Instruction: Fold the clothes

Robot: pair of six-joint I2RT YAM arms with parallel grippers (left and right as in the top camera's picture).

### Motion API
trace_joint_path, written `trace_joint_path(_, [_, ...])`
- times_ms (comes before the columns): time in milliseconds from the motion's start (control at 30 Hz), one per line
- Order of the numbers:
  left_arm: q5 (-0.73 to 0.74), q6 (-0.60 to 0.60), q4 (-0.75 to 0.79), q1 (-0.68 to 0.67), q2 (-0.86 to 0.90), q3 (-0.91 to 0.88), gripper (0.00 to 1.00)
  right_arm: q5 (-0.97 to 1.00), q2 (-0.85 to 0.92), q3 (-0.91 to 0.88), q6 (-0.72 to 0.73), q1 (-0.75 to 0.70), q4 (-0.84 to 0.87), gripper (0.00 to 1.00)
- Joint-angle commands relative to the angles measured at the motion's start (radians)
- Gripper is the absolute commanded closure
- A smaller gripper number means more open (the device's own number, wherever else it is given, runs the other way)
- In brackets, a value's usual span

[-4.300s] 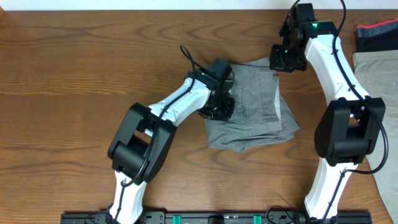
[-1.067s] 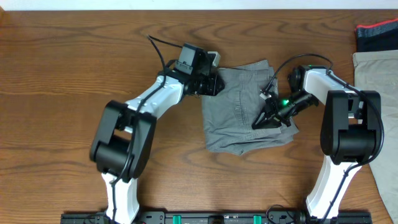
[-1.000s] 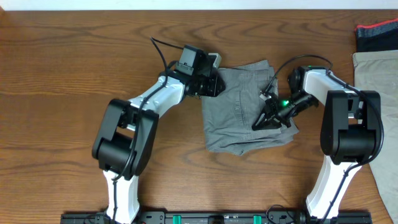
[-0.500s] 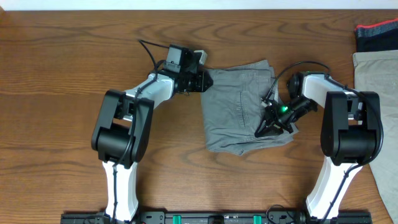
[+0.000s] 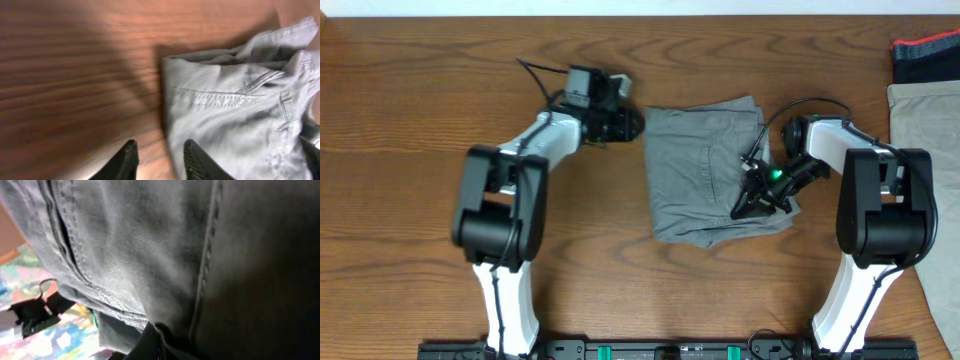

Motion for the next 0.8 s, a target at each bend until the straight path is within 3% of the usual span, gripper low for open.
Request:
trace_joint_path(0, [-0.026, 0.012, -0.050, 0.007, -0.161, 0.024, 0.64, 0.101, -0.048, -0.012, 0.105, -0.014, 0.032, 0.99])
trace_joint_path(200, [-0.012, 0.014, -0.324, -0.013, -0.309, 0.023, 0.63, 0.027, -0.215, 0.027, 0.126, -0.015, 0.126, 0.99])
trace_joint_path(400, [0.054, 0.014, -0.569, -0.101, -0.301, -0.007, 0.65, 0.038, -0.298, 0.042, 0.261, -0.015, 0.351, 0.99])
trace_joint_path(567, [0.053, 0.010, -0.524, -0.208, -0.301, -0.077, 0.65, 0.032, -0.269, 0.042, 0.367, -0.014, 0.592, 0.99])
trace_joint_path(767, [0.053, -0.078, -0.405, -0.266, -0.295, -0.144, 0.65, -0.063, -0.198, 0.042, 0.466, -0.008, 0.868, 0.99])
